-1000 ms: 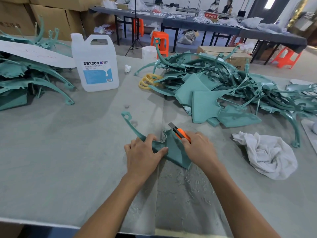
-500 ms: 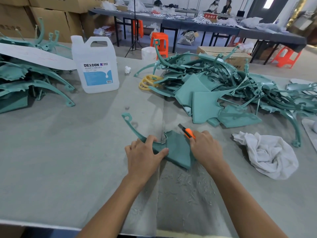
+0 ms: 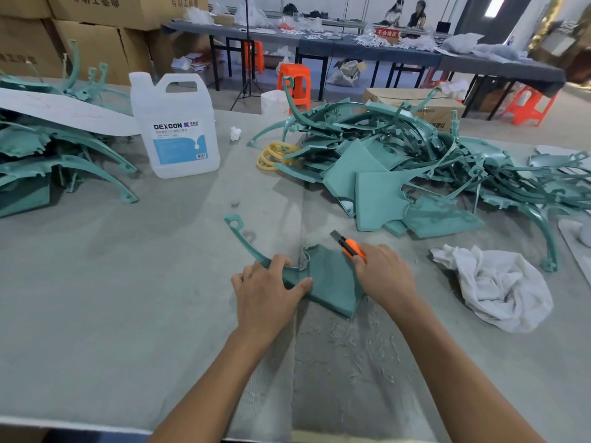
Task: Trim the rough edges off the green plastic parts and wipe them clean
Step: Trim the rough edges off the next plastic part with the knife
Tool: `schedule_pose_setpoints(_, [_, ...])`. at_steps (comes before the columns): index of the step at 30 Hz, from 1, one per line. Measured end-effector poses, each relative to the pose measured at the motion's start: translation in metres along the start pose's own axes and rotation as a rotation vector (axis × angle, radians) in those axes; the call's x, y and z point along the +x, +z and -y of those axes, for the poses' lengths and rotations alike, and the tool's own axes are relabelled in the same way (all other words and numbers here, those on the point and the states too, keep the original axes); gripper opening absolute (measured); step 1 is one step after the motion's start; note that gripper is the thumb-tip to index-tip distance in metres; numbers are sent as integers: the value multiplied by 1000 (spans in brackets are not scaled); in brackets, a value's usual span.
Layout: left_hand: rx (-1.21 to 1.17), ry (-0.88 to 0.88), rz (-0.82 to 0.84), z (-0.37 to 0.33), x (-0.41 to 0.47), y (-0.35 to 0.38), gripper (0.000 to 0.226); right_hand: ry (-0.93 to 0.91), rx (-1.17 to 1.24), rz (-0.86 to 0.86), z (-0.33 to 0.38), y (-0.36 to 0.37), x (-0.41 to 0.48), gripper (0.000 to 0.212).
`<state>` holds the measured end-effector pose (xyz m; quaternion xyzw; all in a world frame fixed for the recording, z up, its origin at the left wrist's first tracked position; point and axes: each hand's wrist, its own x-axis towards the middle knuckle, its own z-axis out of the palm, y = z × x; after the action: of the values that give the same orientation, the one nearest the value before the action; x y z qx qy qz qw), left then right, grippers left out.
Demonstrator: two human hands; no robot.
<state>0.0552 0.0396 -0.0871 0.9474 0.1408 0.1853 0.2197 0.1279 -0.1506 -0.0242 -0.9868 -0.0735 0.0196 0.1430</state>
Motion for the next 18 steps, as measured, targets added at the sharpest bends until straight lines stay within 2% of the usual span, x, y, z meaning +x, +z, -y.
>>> schedule_pose_setpoints(5, [16,-13,0,0,2,-1,51,-91,95,16,2,3,-8,20])
schedule_pose_setpoints(10, [32,-10,68,-4,-2,-10,47,26,102,-13,-6,11,-8,32])
schedule_pose_setpoints(15, [155,66,211,-8,-13,-34,54,61,229,-6,-15,10,-6,21])
schedule_pose_setpoints(18, [107,143,56,-28,-17,-47,51,76,234,54,-16,8,-3,36])
